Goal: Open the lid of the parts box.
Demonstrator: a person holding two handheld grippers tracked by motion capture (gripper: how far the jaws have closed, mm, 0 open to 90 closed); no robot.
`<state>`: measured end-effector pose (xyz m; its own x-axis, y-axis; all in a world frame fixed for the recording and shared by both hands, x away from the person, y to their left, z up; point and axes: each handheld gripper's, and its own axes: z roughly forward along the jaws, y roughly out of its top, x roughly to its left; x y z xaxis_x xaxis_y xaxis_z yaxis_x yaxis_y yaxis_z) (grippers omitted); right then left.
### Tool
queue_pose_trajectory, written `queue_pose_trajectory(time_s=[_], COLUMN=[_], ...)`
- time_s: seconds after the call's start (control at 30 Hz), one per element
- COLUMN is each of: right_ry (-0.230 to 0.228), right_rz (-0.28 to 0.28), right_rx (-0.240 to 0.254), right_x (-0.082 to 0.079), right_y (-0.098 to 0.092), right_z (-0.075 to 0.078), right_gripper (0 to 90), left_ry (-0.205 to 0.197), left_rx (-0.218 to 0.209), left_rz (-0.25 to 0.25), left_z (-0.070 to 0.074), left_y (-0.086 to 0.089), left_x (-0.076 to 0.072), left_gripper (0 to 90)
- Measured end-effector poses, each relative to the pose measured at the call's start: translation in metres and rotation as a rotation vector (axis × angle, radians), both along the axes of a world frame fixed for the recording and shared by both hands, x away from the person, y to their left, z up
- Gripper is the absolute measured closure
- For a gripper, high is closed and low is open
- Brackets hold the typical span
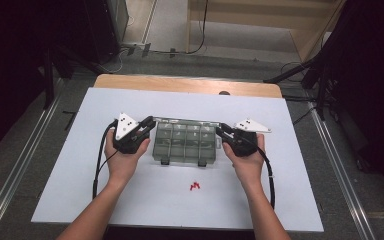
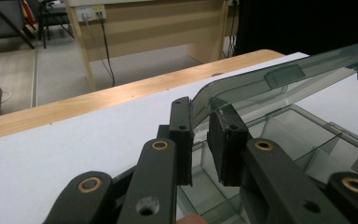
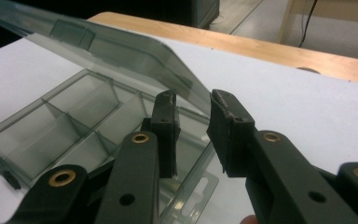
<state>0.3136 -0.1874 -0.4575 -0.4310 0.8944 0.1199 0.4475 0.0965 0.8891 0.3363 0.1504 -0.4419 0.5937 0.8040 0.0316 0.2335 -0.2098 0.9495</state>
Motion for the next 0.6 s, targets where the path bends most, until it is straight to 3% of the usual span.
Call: queue_pose_trajectory(time_s=[0.37,0.6], right_ry=[-0.058,-0.055], right_rz=[-0.026,-0.060], right_rx=[0.007,0.038], right_x=[0.0018,0.0026], right_y=[0.0044,0.0069], right_z=[-0.0015,-0.0022], right_gripper=[80.7,81.8], left_ry=[-0.001,-0.004], left_rx=[0.005,0.006], left_rz=[-0.002,-0.002], left_z=[0.0030,0.0031], left_y=[-0.0006,-0.0011], left_x=[0.0051,0.0088], left_gripper=[79.2,78.7])
